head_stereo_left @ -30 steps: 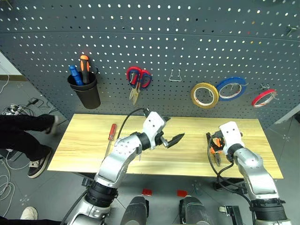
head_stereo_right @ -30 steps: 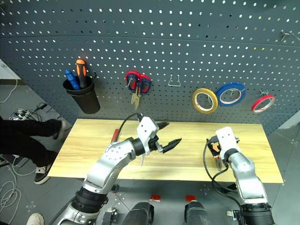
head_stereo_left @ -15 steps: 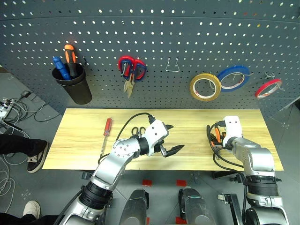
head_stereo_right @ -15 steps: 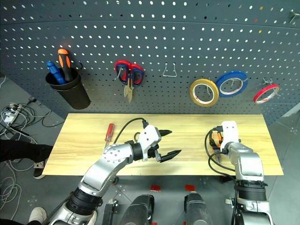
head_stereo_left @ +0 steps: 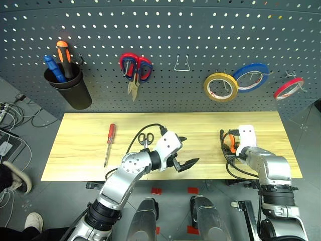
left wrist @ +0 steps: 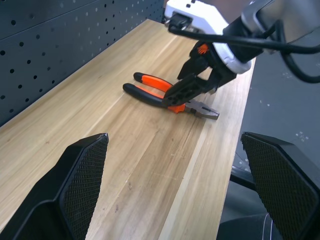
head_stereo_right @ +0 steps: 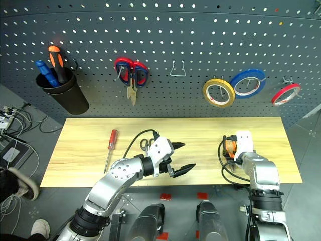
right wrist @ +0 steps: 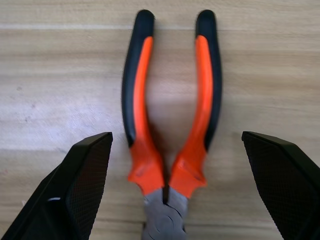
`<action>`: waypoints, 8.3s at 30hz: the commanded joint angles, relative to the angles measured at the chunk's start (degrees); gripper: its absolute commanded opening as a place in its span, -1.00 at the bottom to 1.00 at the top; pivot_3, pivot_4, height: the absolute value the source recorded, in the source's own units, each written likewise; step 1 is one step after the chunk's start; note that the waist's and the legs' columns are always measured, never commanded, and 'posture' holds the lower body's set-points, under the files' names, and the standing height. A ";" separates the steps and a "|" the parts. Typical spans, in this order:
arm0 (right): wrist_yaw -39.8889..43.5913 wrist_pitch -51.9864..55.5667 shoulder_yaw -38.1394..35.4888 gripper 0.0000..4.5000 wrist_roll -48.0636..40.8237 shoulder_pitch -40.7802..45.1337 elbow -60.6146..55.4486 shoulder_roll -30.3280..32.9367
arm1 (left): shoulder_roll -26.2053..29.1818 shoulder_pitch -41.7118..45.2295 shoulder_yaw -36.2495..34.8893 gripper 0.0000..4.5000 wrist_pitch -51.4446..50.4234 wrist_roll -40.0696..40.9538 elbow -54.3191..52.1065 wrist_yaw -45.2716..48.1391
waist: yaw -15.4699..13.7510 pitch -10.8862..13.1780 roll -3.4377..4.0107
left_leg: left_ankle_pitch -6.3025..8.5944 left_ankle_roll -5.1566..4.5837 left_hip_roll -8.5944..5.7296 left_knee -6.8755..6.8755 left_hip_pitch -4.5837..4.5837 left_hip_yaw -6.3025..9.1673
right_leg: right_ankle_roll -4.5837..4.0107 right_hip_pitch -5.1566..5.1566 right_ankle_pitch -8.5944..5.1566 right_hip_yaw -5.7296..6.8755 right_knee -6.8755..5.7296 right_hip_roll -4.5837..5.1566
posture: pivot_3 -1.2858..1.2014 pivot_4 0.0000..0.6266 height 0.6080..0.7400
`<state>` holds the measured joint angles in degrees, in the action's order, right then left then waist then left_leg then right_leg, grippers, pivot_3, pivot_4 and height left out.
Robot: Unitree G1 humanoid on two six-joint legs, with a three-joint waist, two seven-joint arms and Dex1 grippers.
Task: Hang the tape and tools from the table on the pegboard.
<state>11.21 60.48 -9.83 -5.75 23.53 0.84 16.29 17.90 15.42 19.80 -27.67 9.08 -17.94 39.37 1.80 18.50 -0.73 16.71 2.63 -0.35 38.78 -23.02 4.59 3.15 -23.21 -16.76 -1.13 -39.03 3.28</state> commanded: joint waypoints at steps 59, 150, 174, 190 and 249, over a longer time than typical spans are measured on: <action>2.42 -39.75 13.08 0.35 -0.02 0.66 -24.24 -8.69 | -2.51 -9.98 -14.70 1.00 -2.19 7.20 -16.24 -15.15 | -3.27 -6.42 -0.11 | -0.31 0.56 -0.13 -0.04 -0.86 -0.04 | 0.02 -0.87 0.02 0.20 0.05 0.05 | 0.16 -0.66 1.00; 26.59 -48.22 19.29 0.98 -9.32 -4.04 -17.29 5.92 | -7.53 -1.46 -12.71 1.00 -5.07 -3.31 1.74 -27.22 | -2.93 -6.74 -0.09 | -0.02 0.04 -0.08 -0.12 0.10 0.05 | -0.02 0.08 0.01 0.11 0.13 -0.06 | 0.11 -0.17 1.00; 37.99 -42.91 22.07 0.98 -13.31 -11.00 -23.55 11.90 | -7.79 -4.69 -10.15 1.00 -22.57 -11.92 5.09 -35.08 | -1.60 4.28 -0.65 | -0.02 0.04 0.08 0.08 -0.01 0.13 | -0.01 0.01 0.02 0.09 -0.07 0.05 | 0.04 0.54 1.00; 36.72 -39.15 20.04 1.00 -14.68 -10.30 -23.61 12.40 | -10.06 -4.20 -14.97 -0.02 -23.57 -8.22 7.45 -33.12 | -1.60 6.05 -0.53 | -0.02 0.05 0.13 0.05 0.00 0.11 | 0.00 0.00 0.02 0.09 -0.06 0.07 | 0.04 0.62 1.00; 25.97 -41.53 6.41 1.00 -24.47 -5.70 -31.60 8.30 | 0.19 -3.77 -13.46 -0.93 24.91 -25.72 1.51 -34.63 | -3.27 -6.61 -0.71 | -0.40 0.72 -0.18 -0.03 -0.87 0.02 | 0.05 -0.82 0.05 0.36 0.04 0.12 | 0.09 -0.57 1.00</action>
<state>37.22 20.49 -2.70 -30.33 18.13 -29.57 24.26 18.41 11.87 7.15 -3.43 -16.02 -13.69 5.50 -1.47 11.89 -1.44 16.31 3.35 -0.52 38.74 -23.88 4.59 3.19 -24.02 -16.72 -0.78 -38.98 3.39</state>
